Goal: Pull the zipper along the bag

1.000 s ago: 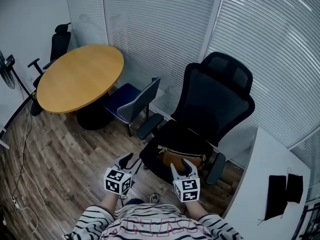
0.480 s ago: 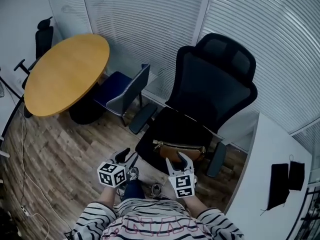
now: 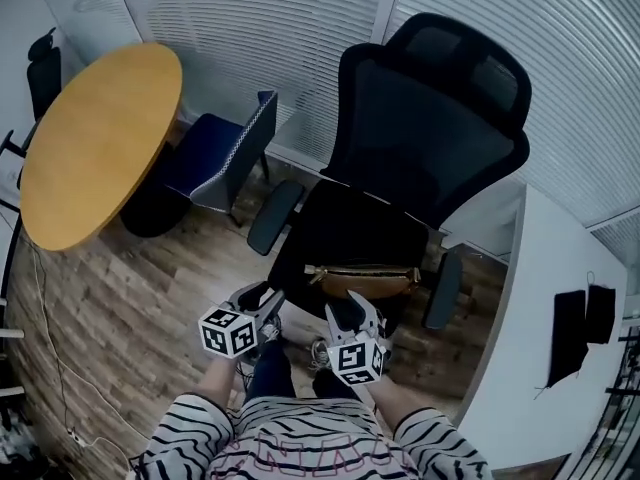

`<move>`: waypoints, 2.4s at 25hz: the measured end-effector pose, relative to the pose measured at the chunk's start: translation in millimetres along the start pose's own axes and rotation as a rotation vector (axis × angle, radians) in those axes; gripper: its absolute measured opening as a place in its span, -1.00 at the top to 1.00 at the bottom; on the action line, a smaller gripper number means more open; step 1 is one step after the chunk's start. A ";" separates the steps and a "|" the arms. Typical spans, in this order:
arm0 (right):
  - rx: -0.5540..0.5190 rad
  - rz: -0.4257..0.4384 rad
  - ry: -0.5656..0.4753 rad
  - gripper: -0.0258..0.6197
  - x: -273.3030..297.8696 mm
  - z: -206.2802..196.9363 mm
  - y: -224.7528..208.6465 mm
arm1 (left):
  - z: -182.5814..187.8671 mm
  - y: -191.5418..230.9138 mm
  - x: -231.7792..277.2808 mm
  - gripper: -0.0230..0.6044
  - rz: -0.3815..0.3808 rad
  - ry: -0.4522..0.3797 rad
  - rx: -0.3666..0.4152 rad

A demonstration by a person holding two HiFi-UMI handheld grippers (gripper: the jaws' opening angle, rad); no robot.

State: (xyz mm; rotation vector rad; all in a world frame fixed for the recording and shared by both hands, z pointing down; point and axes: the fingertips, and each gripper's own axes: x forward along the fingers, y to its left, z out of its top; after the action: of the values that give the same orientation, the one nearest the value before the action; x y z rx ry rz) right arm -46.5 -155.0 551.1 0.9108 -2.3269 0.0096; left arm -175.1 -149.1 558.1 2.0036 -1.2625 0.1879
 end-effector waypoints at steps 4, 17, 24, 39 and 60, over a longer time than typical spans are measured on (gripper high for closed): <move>-0.096 -0.013 0.026 0.37 23.7 -15.9 8.3 | -10.6 16.4 21.8 0.45 -0.032 0.028 -0.027; -0.514 -0.042 0.042 0.18 96.8 -57.7 43.1 | -55.4 61.3 57.0 0.45 -0.075 0.069 -0.098; -0.832 -0.060 -0.012 0.14 116.6 -64.0 60.5 | -59.9 74.4 66.5 0.45 -0.114 0.055 -0.153; -0.770 -0.082 -0.053 0.63 135.2 -54.5 48.3 | -56.8 70.7 91.9 0.39 -0.263 0.066 -0.238; 0.064 0.014 -0.225 0.81 111.1 -36.2 -4.7 | -42.0 20.9 151.3 0.30 -0.483 0.105 -0.408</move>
State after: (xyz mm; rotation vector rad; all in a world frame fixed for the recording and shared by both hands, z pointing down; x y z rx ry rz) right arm -85.8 -218.1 641.5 0.9708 -2.5530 -0.0131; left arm -105.6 -234.8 671.7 1.8449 -0.6564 -0.1831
